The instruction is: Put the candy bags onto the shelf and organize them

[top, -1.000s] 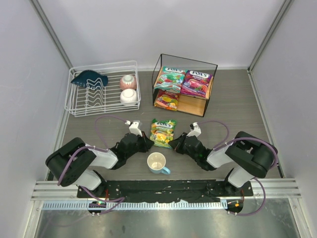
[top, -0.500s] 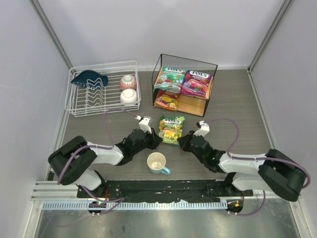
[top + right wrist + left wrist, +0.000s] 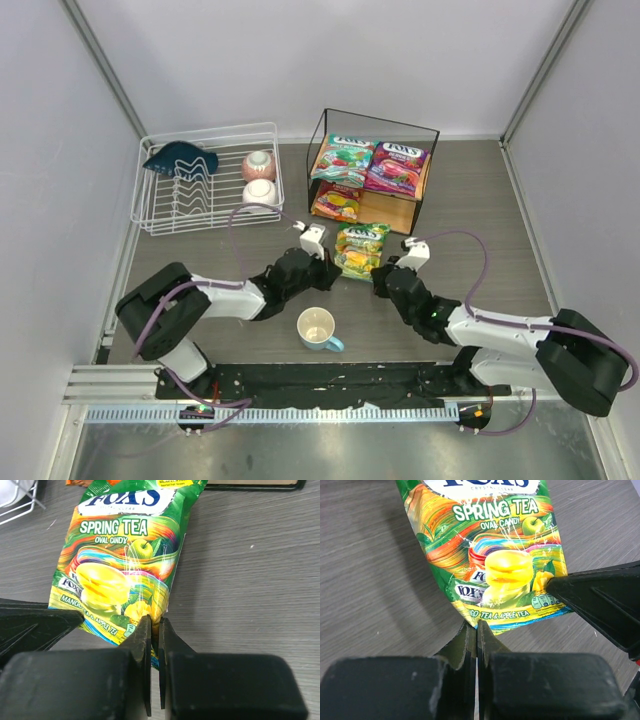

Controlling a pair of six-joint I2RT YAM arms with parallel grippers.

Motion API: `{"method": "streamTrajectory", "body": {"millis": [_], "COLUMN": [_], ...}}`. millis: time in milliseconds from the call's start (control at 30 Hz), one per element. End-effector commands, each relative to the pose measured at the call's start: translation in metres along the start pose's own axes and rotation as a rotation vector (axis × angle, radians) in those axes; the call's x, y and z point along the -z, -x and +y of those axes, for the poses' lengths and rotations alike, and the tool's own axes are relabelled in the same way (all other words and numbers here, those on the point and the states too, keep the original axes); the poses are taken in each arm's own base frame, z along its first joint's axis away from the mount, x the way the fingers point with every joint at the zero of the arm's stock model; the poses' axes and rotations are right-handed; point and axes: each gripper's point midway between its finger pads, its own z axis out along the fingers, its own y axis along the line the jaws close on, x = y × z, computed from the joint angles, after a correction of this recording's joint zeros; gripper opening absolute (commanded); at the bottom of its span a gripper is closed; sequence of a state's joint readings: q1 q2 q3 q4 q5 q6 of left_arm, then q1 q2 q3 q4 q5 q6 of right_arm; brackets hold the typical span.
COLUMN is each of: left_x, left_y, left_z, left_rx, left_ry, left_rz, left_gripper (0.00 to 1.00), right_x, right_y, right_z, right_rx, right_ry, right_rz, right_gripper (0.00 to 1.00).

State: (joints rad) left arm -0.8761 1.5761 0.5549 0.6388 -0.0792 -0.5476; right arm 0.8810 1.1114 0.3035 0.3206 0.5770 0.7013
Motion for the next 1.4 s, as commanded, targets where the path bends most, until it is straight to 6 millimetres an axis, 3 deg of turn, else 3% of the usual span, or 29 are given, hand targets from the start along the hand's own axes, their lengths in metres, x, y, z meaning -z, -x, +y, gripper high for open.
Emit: {"method": "streamTrajectory", "body": {"millis": [0,300,600,867,1033,1367], "left_x": [-0.017,-0.053,-0.091,-0.118,-0.132,-0.147], "left_y": [0.029,0.059,0.073,0.085,0.085,0.087], "left_z": [-0.001,-0.007,0.015,0.027,0.022,0.025], "left_rx": [-0.077,-0.108,-0.096,-0.068,-0.073,-0.072], "left_ry": [0.027,0.019,0.026,0.017,-0.02,-0.022], "left_rz": [-0.071,-0.109,-0.11,-0.12,-0.105,-0.108], "left_gripper": [0.0,0.0,0.0,0.0,0.0,0.0], "right_x": [-0.013,-0.037,-0.066,-0.087,-0.096,-0.108], "right_y": [0.034,0.067,0.095,0.104,0.11,0.115], "right_z": [-0.016,-0.025,-0.033,-0.042,-0.048,-0.057], "right_rx": [-0.009,0.004,-0.018,-0.016,-0.023,-0.026], "right_ry": [-0.095,-0.118,-0.142,-0.165,-0.183,-0.207], "right_rz": [-0.11,-0.147,-0.181,-0.191,-0.205,-0.213], "right_gripper": [0.01,0.01,0.01,0.01,0.01,0.01]}}
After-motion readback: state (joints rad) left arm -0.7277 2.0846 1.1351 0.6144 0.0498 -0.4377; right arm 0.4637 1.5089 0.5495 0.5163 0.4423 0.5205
